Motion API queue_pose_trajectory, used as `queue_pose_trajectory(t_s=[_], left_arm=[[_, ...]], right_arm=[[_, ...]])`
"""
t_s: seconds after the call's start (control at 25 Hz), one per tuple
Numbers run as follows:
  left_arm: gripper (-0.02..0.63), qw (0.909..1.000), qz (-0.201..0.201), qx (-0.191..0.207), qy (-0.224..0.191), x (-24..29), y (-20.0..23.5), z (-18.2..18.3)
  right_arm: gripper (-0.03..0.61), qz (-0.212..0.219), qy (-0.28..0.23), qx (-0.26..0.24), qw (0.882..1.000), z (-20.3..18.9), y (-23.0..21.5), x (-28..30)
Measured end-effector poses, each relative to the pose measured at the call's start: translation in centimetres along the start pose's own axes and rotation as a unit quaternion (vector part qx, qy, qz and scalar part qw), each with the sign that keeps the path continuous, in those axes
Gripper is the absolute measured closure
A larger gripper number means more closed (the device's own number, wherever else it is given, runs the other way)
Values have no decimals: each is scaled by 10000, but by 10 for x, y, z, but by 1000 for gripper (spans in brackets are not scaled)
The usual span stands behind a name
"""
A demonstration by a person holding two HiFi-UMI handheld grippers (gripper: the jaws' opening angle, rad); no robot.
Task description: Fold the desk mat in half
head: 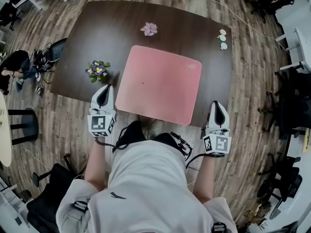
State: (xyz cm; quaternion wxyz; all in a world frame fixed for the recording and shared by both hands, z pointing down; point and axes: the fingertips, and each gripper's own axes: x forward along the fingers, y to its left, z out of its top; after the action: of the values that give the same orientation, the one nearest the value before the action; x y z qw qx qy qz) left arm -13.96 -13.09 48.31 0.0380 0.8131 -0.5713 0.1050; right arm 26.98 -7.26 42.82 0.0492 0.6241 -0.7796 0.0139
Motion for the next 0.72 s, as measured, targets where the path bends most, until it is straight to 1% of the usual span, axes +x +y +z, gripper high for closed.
queue_pose_trajectory(t_s=[0.2,0.4,0.56,0.68,0.72], left_arm=[[606,9999,-126,-7,16,15,3,-2],[606,9995,-251,3,188,28,4,-17],[604,9979,-333,-212,507,40,10,-46],[563,9949,-452,-297,853,52,10,-72],[538,9933,-505,-315,990,58,9,-83]], right_arm=[[569,-111,21,73,9999,-4,2,7],[569,-206,36,144,9997,-10,6,12],[569,-242,69,219,9994,-16,15,14],[569,-248,81,278,9993,-18,18,18],[569,-258,78,312,9991,-19,18,20]])
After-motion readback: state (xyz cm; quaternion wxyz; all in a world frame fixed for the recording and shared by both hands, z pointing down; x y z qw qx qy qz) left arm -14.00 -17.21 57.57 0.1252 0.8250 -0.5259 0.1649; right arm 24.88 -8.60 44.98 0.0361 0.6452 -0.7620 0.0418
